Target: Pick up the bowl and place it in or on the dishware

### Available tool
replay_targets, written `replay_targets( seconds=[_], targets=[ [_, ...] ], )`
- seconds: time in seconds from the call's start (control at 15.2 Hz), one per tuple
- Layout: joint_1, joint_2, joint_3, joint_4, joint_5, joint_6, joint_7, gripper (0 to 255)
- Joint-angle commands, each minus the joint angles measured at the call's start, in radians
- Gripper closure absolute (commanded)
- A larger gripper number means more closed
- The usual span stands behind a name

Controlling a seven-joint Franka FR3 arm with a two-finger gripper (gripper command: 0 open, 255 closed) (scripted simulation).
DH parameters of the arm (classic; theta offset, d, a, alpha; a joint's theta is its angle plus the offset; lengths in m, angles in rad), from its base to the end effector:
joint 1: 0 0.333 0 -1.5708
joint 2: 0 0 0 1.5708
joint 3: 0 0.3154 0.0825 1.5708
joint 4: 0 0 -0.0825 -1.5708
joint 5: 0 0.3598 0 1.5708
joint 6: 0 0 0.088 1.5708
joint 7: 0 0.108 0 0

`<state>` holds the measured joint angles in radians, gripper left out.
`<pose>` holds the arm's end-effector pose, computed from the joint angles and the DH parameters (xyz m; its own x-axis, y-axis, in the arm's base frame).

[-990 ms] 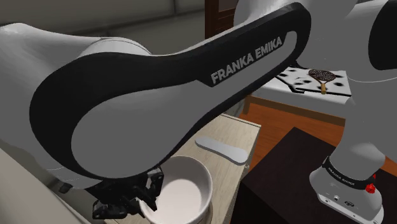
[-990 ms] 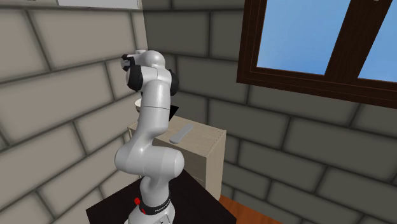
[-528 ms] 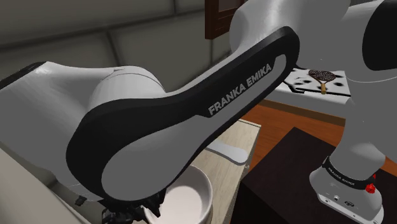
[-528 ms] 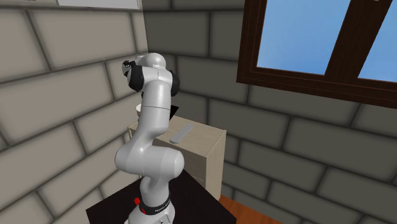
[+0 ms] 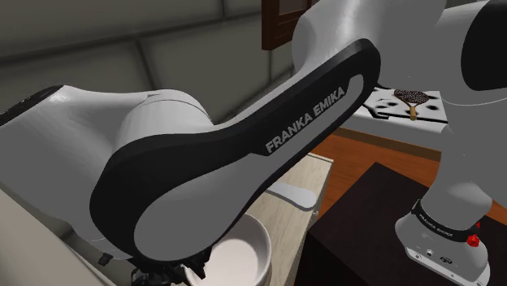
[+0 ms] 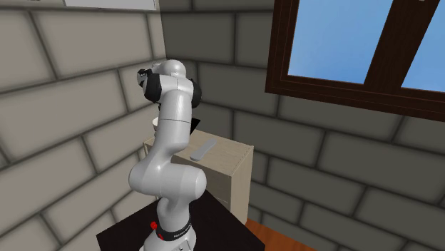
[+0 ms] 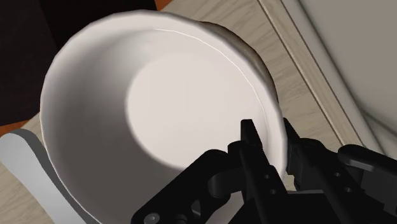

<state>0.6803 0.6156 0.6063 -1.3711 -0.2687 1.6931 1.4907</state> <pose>0.2878 0.5986 0.3940 0.9735 -0.2082 -0.0944 -0.1893 -0.9656 0.1780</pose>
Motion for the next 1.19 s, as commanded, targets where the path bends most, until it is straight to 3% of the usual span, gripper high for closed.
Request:
replay_targets(
  seconds=[0.0, 0.33, 0.59, 1.12],
  targets=[
    [0.000, 0.000, 0.000, 0.000, 0.000, 0.000, 0.000, 0],
    [0.000, 0.000, 0.000, 0.000, 0.000, 0.000, 0.000, 0],
    [0.037, 0.023, -0.002, 0.171, -0.003, -0.141, -0.010, 0],
    [0.037, 0.023, -0.002, 0.171, -0.003, -0.141, -0.010, 0]
  ],
)
